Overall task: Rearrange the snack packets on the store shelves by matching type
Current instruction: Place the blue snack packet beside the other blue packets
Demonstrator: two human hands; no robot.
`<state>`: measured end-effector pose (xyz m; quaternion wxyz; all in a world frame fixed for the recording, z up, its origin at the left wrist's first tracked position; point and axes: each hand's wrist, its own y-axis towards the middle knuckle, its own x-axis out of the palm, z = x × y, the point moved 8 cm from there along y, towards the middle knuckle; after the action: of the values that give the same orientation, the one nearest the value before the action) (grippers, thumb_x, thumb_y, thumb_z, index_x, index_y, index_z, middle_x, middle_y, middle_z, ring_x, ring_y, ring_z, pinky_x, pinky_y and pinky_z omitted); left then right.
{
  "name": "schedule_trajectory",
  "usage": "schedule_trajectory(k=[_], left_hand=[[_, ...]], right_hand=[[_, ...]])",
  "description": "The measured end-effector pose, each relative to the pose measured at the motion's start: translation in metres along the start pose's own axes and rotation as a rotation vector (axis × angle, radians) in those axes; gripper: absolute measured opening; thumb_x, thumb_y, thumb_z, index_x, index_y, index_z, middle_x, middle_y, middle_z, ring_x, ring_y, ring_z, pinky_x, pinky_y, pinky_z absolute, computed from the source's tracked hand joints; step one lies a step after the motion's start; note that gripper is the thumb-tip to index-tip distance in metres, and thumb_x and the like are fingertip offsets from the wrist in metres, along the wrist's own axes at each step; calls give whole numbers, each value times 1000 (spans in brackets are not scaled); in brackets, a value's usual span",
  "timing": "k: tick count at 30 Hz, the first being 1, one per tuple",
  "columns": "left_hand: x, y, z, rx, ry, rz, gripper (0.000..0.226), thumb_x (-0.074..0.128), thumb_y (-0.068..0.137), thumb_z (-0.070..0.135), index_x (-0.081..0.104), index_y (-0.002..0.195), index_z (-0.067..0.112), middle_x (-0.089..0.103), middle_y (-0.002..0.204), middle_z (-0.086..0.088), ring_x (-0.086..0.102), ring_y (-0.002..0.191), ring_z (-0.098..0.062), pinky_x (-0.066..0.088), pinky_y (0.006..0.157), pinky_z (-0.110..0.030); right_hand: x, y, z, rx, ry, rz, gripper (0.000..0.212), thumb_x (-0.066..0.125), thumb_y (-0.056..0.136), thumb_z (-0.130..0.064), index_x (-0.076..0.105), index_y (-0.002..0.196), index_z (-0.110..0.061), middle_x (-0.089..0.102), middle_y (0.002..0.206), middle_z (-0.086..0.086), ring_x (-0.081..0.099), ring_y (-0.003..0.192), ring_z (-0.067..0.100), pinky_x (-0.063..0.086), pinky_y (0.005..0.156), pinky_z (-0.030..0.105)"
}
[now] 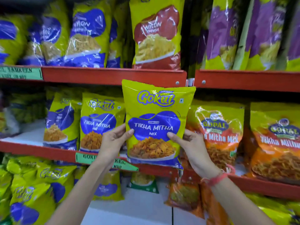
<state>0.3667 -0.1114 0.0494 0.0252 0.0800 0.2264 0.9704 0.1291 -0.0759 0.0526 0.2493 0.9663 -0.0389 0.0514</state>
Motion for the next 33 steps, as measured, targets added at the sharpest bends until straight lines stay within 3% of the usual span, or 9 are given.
schedule_trajectory(k=[2,6,10,13,19,22,26,30,33], left_hand=[[0,17,-1,17,-15,36,28,60,87,0,64,100,23,75,70,20,67,65,9,52,55,-8],[-4,32,-22,15,6,85,44,58,87,-5,47,117,25,69,59,28,64,62,17,48,55,-2],[-17,35,-60,-101,45,89,44,64,84,2,56,128,3,70,114,-7,70,88,3,57,70,-13],[-18,36,-67,-146,40,66,66,70,75,29,52,135,8,62,131,-8,63,116,-17,54,92,-32],[-4,71,-16,-22,-74,191,58,60,87,35,47,137,8,60,134,-8,57,123,-21,43,108,-41],[-9,80,-2,29,-239,355,43,62,89,22,56,128,5,66,121,-11,62,113,-22,49,101,-36],[-18,66,0,58,-354,450,25,67,85,19,66,110,15,71,100,4,67,91,-7,55,80,-20],[-19,69,7,71,-345,457,11,70,83,15,67,93,20,71,89,8,69,74,3,55,74,-17],[-16,84,7,78,-273,483,12,68,85,16,65,97,16,69,91,3,63,92,-13,49,80,-22]], right_hand=[[1,18,5,-6,-8,4,22,79,77,-13,80,99,-9,82,96,8,75,93,38,58,78,53],[4,39,35,31,8,4,18,76,79,-2,80,96,-6,81,97,9,77,91,23,60,80,34],[6,42,78,129,98,14,31,82,71,-14,79,99,-1,78,104,20,74,101,36,56,93,55],[11,45,87,163,160,10,55,89,60,-32,77,107,-5,76,111,21,69,111,42,50,100,63],[10,77,28,24,179,143,47,71,86,-15,62,132,-7,73,122,5,68,117,18,54,101,35],[6,73,8,-8,259,272,46,70,89,-14,59,133,-4,75,104,-3,72,95,2,54,99,29],[-4,54,1,-26,306,370,17,75,83,-10,74,98,-19,80,88,-4,76,86,11,60,86,27],[-6,60,-1,-12,312,446,11,74,85,-8,72,93,-16,76,100,10,71,110,31,52,103,45],[-6,75,5,2,204,476,8,70,89,-10,69,90,-18,74,110,17,72,99,26,54,101,40]])
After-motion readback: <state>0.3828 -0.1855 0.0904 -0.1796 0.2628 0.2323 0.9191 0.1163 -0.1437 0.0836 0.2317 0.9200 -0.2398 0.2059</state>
